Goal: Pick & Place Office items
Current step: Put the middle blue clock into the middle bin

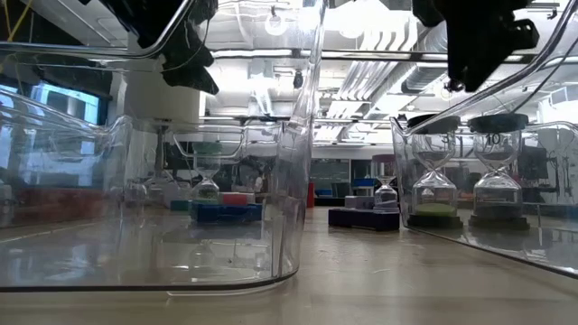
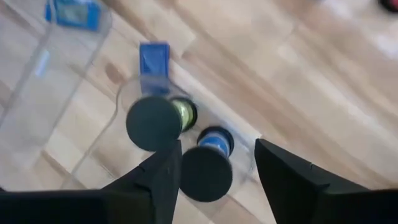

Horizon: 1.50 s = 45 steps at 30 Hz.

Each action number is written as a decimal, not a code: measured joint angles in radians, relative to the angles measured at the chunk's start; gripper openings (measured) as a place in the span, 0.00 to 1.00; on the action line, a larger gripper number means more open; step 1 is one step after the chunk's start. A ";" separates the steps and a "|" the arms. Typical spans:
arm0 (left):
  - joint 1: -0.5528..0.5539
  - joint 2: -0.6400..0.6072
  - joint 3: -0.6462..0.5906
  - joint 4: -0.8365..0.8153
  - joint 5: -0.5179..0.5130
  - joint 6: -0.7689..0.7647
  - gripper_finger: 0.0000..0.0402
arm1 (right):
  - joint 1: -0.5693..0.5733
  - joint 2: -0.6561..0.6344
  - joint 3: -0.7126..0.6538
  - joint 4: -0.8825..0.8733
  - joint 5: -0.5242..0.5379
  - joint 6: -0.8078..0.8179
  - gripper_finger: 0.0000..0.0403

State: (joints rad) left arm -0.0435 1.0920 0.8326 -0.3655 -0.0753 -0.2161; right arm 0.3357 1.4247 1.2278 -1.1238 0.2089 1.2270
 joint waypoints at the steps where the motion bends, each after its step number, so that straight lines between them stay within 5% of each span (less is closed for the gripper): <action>1: -0.002 0.000 0.000 0.000 0.000 -0.001 0.90 | -0.004 -0.011 0.000 0.001 0.016 -0.001 0.46; 9: -0.015 0.000 0.000 0.000 0.000 -0.002 0.90 | -0.031 -0.068 0.002 0.163 0.158 -0.285 0.39; 15: -0.015 0.000 0.000 -0.006 0.000 -0.016 0.90 | -0.089 -0.045 0.002 0.392 0.056 -0.585 0.42; 21: -0.046 -0.005 0.000 -0.112 0.101 -0.097 0.90 | -0.165 -0.006 0.002 0.475 -0.076 -0.696 0.56; 28: -0.104 -0.005 0.000 -0.129 0.122 -0.134 0.90 | -0.255 0.065 0.001 0.531 -0.112 -0.872 0.65; 45: -0.112 -0.005 0.000 -0.129 0.119 -0.152 0.90 | -0.284 0.355 0.222 0.315 -0.146 -0.925 0.61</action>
State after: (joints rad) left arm -0.1558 1.0866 0.8326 -0.4942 0.0441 -0.3679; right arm 0.0518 1.7795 1.4494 -0.8090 0.0633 0.3019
